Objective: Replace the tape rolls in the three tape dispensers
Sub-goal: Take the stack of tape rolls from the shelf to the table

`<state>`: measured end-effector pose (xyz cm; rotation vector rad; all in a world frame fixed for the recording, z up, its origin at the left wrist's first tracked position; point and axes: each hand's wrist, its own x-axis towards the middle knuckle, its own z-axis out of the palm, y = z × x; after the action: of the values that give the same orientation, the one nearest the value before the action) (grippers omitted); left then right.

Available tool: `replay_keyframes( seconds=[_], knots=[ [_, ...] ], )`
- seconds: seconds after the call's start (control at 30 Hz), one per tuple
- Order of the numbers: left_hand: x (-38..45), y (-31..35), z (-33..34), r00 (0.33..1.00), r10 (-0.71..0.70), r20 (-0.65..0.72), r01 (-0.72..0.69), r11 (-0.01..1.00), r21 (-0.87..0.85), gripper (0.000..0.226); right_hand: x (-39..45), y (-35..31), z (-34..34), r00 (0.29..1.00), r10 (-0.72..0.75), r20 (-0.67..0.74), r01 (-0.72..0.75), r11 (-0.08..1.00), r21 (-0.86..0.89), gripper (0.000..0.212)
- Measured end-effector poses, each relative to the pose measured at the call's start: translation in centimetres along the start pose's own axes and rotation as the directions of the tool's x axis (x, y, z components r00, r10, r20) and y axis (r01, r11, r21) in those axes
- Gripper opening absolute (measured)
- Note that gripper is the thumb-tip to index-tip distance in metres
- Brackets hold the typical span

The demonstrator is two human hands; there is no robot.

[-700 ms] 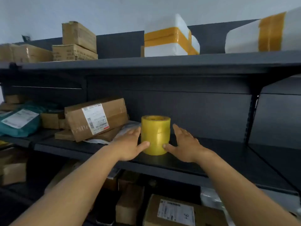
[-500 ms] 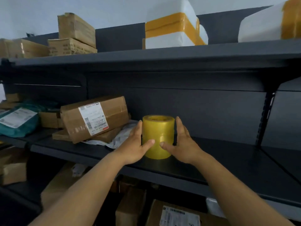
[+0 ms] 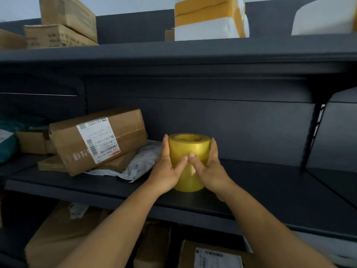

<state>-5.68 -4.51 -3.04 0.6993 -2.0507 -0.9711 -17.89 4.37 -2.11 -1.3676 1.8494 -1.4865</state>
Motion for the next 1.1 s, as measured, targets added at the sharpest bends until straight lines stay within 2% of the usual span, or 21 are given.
replay_keyframes(
  seconds=[0.13,0.33,0.6,0.87,1.1],
  knots=[
    [-0.2,-0.4,-0.3,1.0,-0.002,0.027,0.005,0.994,-0.107,0.103,-0.1,0.0,0.3,1.0,0.013,-0.019,-0.012,0.999,0.033,0.097],
    [-0.1,-0.7,0.0,1.0,0.015,-0.014,-0.017,0.98,-0.201,0.095,-0.7,-0.1,1.0,0.997,0.01,-0.079,-0.004,0.997,0.071,0.096],
    [-1.0,-0.7,0.2,0.998,0.056,-0.02,-0.059,0.952,-0.3,0.096,-2.6,-0.4,1.2,0.982,-0.024,-0.187,0.041,0.995,0.089,0.093],
    [-2.6,2.0,2.2,0.992,0.128,0.016,-0.116,0.939,-0.323,0.094,-6.4,-1.5,-1.5,0.952,-0.043,-0.303,0.047,0.999,0.008,0.097],
    [-6.3,5.7,5.6,0.977,0.191,0.09,-0.143,0.91,-0.389,0.091,-12.5,-2.1,-5.0,0.912,-0.007,-0.411,-0.018,0.998,-0.058,0.098]
  ],
)
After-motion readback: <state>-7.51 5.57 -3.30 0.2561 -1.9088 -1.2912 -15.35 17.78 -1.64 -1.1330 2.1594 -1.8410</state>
